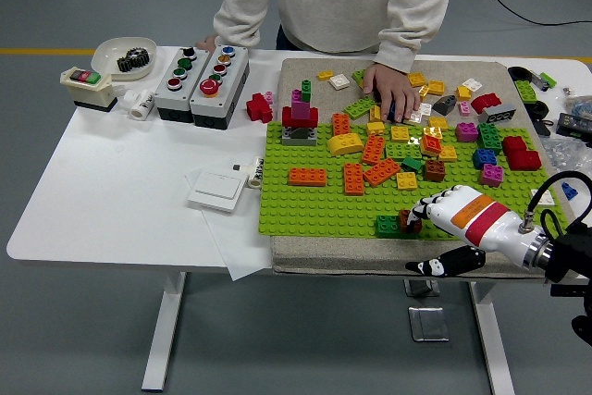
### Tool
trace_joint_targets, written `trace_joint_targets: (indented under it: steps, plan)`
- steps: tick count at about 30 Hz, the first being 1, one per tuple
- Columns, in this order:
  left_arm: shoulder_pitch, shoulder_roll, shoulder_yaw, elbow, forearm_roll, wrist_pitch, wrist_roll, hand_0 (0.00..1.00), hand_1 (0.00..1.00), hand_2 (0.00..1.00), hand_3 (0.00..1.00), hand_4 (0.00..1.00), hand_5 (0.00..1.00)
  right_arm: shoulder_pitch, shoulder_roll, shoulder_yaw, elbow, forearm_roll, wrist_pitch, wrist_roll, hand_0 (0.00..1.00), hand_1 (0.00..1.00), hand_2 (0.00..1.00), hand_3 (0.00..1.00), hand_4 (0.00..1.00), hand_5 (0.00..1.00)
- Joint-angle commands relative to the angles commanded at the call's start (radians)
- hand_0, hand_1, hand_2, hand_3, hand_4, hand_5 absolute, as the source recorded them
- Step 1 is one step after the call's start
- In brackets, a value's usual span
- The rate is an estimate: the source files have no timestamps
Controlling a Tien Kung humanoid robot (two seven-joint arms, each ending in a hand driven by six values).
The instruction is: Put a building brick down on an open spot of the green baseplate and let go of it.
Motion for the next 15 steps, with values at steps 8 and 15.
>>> trace_joint_targets:
  steps: [8,15]
  plan:
    - [0.002,0.000,-0.008,0.000,0.014,-0.002,0.004,0.751,0.763,0.792,0.676,0.784,0.746,-0.003,0.001,-0.004,-0.006,-0.002,0.003,-0.002,0.488,0.578,0.670,0.578,0.868,0.649]
    - [0.005,0.000,-0.015,0.001,0.027,-0.004,0.009,0.752,0.762,0.791,0.677,0.784,0.748,-0.006,0.000,-0.002,0.000,-0.001,0.003,-0.002,0.485,0.573,0.667,0.577,0.867,0.649]
